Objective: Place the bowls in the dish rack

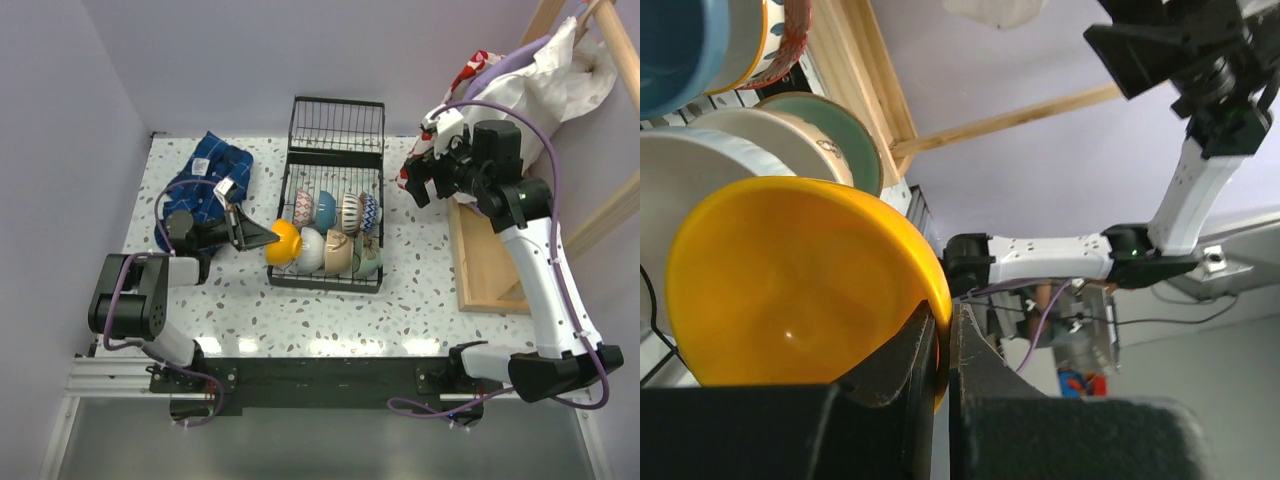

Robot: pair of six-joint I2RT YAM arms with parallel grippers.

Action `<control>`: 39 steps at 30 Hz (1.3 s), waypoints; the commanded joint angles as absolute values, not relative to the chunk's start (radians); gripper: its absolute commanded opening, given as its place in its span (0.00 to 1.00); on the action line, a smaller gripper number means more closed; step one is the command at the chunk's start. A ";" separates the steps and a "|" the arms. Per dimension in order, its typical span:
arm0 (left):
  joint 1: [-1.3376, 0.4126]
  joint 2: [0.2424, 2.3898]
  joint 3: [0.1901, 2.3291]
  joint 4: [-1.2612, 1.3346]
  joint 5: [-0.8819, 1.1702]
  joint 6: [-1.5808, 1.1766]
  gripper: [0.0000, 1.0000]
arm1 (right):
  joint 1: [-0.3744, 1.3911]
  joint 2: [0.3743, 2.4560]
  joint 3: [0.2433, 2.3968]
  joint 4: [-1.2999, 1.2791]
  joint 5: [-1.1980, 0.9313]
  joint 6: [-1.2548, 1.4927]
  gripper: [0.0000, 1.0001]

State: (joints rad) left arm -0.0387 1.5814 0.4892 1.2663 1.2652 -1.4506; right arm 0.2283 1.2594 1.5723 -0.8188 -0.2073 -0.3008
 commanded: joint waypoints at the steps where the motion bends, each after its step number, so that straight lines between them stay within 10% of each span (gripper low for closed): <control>1: -0.021 1.626 0.483 1.614 1.221 -1.552 0.00 | 0.232 1.232 1.582 -0.830 -0.176 -0.325 0.94; 39: 0.044 1.818 0.560 1.763 1.216 -1.706 0.00 | 0.232 1.163 1.483 -0.834 -0.141 -0.353 0.96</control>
